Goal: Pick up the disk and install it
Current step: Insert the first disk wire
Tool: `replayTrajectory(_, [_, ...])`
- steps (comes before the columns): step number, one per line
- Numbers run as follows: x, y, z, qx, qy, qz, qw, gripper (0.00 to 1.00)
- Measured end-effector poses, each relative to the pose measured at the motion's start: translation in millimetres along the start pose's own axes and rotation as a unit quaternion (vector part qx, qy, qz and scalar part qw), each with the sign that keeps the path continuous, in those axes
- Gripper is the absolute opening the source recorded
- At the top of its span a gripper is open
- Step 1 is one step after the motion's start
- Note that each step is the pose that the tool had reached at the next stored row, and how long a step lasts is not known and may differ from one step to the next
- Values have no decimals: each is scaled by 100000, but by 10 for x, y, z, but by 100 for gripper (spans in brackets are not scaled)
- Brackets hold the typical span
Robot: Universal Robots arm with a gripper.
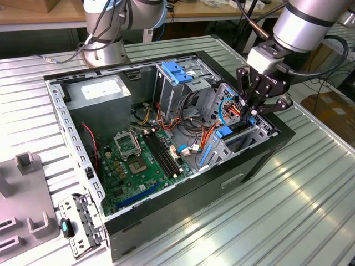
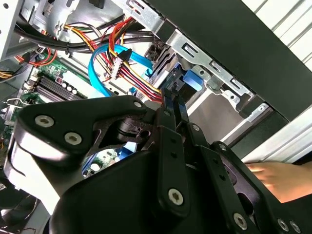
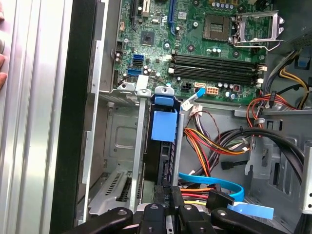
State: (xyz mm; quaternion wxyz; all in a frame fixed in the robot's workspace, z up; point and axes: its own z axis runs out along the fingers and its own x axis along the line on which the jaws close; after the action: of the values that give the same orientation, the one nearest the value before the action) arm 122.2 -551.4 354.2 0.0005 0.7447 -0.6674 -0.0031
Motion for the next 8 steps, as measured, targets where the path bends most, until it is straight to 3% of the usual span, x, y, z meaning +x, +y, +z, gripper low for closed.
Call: replayTrajectory(8, [1, -2, 15, 11, -18, 3049, 99954, 17])
